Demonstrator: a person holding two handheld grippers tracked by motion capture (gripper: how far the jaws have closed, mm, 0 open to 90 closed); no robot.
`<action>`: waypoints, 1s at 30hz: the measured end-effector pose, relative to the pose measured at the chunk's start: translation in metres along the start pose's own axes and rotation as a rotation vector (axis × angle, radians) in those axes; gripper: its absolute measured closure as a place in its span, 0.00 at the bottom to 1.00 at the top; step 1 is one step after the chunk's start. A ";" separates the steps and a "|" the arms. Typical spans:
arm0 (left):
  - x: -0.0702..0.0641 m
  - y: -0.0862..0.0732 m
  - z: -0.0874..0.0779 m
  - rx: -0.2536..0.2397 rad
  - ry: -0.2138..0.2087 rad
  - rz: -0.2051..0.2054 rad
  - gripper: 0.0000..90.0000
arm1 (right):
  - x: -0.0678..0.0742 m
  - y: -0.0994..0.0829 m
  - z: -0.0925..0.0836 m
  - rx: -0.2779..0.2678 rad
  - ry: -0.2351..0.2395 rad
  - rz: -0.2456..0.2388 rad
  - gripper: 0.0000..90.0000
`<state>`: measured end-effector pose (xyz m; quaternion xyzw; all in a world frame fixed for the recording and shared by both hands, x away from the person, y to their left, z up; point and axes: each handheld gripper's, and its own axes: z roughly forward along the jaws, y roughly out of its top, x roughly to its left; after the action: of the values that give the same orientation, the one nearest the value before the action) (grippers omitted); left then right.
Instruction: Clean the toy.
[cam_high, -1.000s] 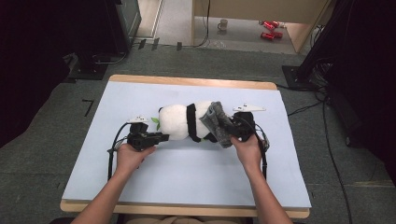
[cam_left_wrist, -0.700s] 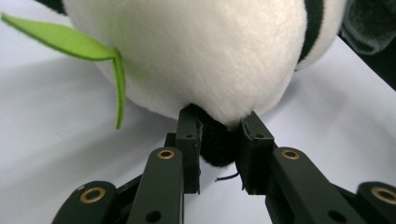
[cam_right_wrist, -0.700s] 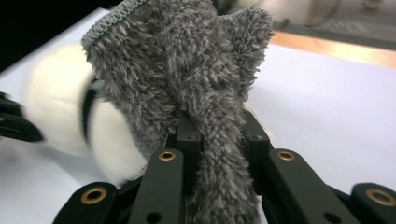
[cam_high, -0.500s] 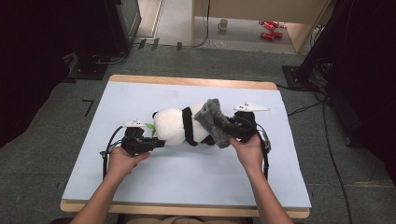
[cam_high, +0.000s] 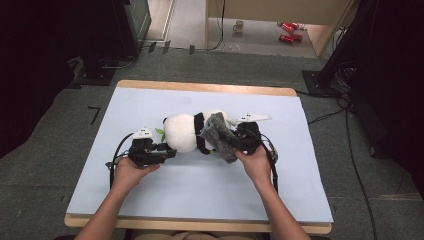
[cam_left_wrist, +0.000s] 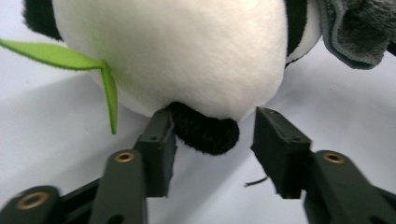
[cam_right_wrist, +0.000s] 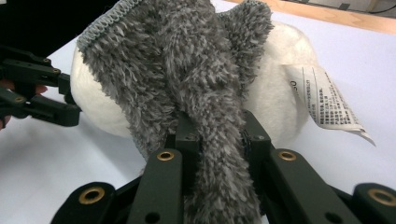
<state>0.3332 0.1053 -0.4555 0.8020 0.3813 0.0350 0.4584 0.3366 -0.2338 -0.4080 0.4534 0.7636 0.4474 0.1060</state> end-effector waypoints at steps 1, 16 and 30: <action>0.000 0.000 -0.002 -0.007 0.004 0.002 0.52 | 0.000 0.001 0.001 -0.003 0.001 -0.003 0.83; 0.008 0.006 -0.011 -0.127 -0.021 0.133 0.39 | 0.001 0.026 0.015 -0.028 -0.010 -0.012 0.82; 0.020 0.018 0.010 -0.146 0.041 0.117 0.27 | -0.006 0.049 0.030 -0.037 -0.007 0.016 0.81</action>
<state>0.3614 0.1059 -0.4534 0.7866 0.3394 0.1059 0.5049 0.3856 -0.2119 -0.3887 0.4589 0.7512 0.4607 0.1136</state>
